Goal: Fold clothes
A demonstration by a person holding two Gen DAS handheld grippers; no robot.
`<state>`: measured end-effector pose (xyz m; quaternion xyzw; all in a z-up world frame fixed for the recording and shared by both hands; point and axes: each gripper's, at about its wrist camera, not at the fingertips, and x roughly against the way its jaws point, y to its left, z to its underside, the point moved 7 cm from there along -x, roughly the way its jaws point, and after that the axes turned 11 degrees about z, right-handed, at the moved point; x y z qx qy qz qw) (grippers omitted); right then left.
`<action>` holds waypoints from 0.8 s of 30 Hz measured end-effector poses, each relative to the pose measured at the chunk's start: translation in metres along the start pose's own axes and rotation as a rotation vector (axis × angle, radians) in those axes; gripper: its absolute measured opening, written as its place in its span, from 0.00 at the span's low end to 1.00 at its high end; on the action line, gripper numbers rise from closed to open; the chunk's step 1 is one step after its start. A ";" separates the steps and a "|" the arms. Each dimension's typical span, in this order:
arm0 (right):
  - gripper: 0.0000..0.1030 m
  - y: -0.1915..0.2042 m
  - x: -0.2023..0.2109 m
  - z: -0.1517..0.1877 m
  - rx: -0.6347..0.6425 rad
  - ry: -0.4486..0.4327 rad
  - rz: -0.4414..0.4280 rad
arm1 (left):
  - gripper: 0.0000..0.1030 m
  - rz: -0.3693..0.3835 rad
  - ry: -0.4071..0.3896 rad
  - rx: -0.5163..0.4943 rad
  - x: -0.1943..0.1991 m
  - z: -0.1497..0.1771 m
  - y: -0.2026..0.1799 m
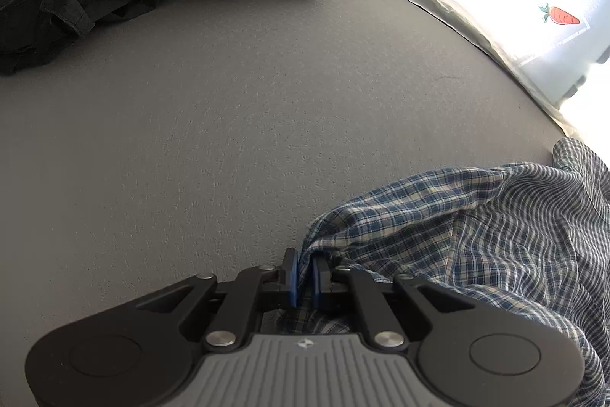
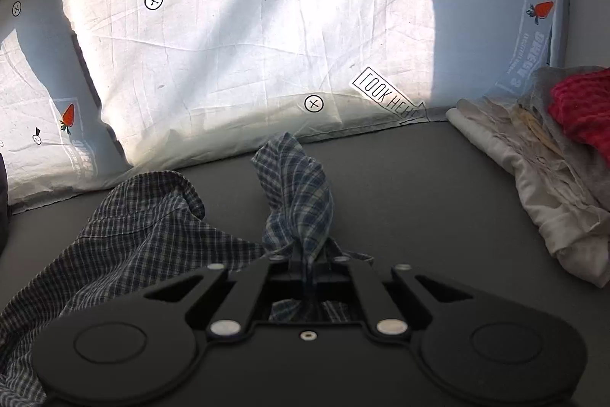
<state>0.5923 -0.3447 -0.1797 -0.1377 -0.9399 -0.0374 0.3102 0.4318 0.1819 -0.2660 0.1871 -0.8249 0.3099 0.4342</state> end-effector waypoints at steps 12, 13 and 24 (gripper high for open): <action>0.03 -0.198 0.061 0.081 -0.094 0.090 0.545 | 0.16 0.065 0.000 0.039 0.004 0.000 0.005; 0.04 -0.197 0.058 0.088 -0.099 0.116 0.539 | 0.18 0.066 0.003 0.045 0.005 0.001 0.004; 0.46 -0.155 0.048 0.103 -0.120 0.170 0.430 | 0.54 0.285 -0.078 0.027 0.075 0.016 0.000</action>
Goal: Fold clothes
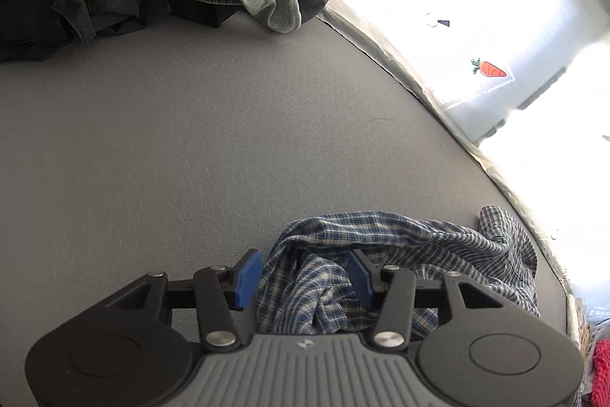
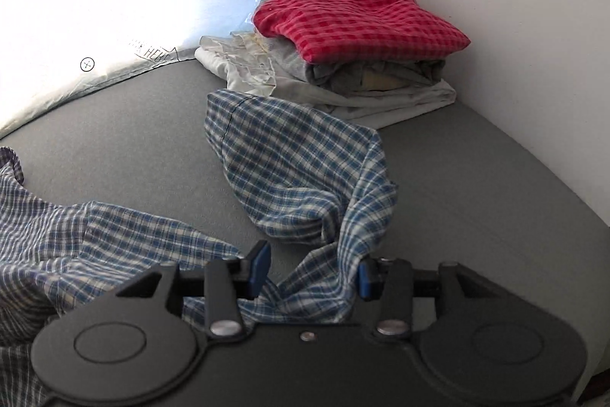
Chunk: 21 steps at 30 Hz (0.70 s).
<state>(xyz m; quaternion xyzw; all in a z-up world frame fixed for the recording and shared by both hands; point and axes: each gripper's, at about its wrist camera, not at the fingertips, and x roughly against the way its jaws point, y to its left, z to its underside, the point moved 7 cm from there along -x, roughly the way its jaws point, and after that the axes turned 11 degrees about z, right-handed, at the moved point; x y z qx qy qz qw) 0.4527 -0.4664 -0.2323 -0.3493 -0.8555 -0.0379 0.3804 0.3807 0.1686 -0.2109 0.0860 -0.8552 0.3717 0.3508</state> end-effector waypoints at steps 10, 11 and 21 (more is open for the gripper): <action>0.57 0.015 0.024 0.018 0.009 0.025 -0.082 | 0.65 0.091 0.183 -0.035 -0.002 0.058 -0.004; 0.58 0.017 0.028 0.021 0.000 0.031 -0.099 | 0.64 0.095 0.200 -0.018 -0.005 0.061 -0.001; 0.61 0.038 0.067 0.061 -0.028 0.096 -0.177 | 0.01 -0.028 0.053 -0.185 0.017 -0.003 0.006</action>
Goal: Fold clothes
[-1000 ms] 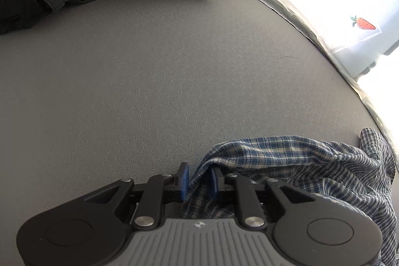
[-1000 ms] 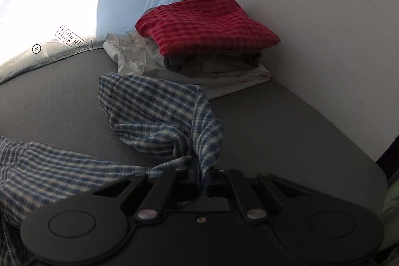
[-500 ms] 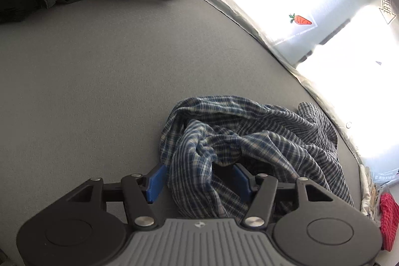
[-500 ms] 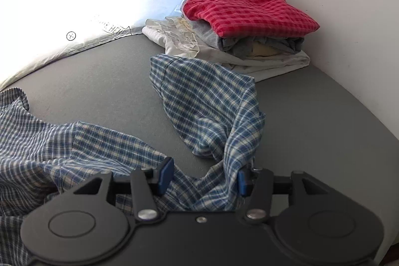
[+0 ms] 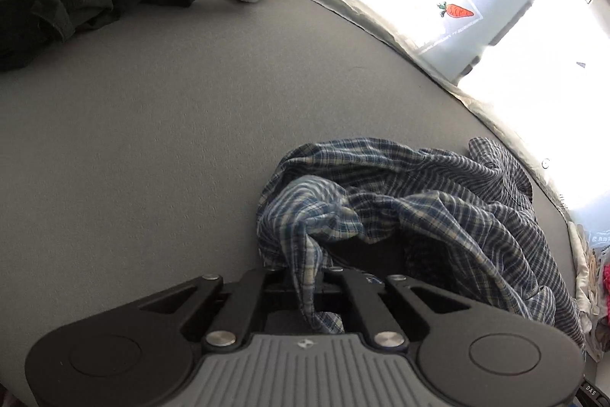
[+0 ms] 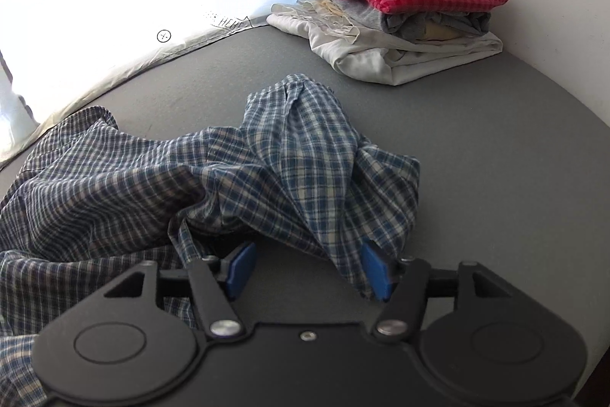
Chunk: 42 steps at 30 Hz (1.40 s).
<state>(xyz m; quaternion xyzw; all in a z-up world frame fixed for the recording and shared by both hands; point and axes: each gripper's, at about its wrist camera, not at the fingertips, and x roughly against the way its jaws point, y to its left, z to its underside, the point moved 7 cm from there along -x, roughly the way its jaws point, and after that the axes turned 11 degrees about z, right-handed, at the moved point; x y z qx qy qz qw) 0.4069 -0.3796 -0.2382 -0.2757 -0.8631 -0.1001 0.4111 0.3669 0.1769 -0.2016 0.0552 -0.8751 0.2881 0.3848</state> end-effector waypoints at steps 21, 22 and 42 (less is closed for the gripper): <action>0.62 0.042 0.029 0.037 -0.138 0.132 -0.096 | 0.37 0.061 -0.036 0.213 0.007 -0.026 0.035; 0.62 0.040 0.028 0.039 -0.170 0.157 -0.120 | 0.37 0.093 -0.008 0.233 0.004 -0.014 0.029; 0.05 0.046 0.043 0.069 -0.607 0.395 -0.625 | 0.43 0.465 0.154 0.211 -0.031 0.037 -0.079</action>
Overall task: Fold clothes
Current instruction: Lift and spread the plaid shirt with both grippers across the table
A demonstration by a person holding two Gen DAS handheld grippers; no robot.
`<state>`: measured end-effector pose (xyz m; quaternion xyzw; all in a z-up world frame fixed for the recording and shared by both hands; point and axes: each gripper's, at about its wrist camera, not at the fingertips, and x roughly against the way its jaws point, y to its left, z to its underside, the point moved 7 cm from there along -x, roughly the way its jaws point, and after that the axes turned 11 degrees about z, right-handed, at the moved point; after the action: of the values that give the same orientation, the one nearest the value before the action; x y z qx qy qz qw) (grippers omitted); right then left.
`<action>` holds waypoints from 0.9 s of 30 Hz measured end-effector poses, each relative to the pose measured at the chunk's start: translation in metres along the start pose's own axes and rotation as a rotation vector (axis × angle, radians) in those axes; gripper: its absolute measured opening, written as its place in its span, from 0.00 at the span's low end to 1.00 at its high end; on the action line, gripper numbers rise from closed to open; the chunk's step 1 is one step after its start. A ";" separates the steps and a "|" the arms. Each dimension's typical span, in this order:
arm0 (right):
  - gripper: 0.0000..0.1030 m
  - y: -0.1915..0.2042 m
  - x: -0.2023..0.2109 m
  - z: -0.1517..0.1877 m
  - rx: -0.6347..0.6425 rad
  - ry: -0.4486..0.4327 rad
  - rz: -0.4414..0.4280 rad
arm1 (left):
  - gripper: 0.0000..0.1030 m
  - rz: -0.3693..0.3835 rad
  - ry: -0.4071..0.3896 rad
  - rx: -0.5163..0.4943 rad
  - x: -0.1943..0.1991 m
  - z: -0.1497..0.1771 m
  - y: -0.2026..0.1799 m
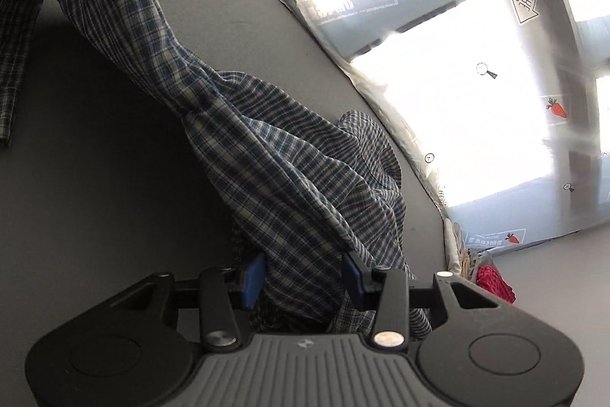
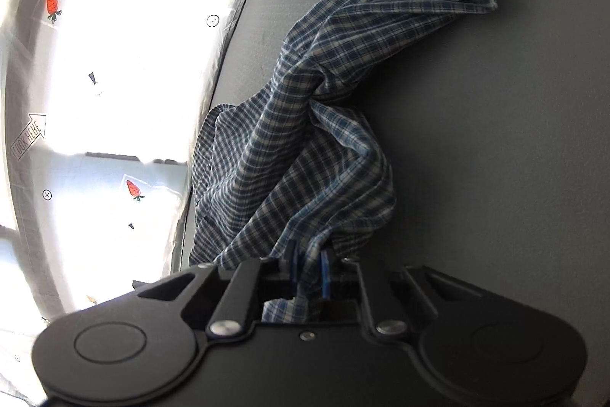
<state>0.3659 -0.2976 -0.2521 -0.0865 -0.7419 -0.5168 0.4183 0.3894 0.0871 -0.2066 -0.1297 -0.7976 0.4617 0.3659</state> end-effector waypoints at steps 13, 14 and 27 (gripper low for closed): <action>0.04 0.006 0.081 -0.061 0.132 -0.351 0.024 | 0.40 -0.012 0.051 0.001 -0.003 0.002 0.013; 0.05 0.000 0.080 -0.060 0.151 -0.351 0.073 | 0.40 -0.014 0.055 -0.002 -0.003 0.003 0.013; 0.50 -0.021 0.050 -0.020 0.215 -0.205 0.181 | 0.42 0.025 0.153 -0.030 -0.013 0.037 -0.005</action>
<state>0.3330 -0.3387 -0.2291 -0.1597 -0.8209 -0.3832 0.3921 0.3731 0.0533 -0.2201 -0.1798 -0.7725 0.4430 0.4180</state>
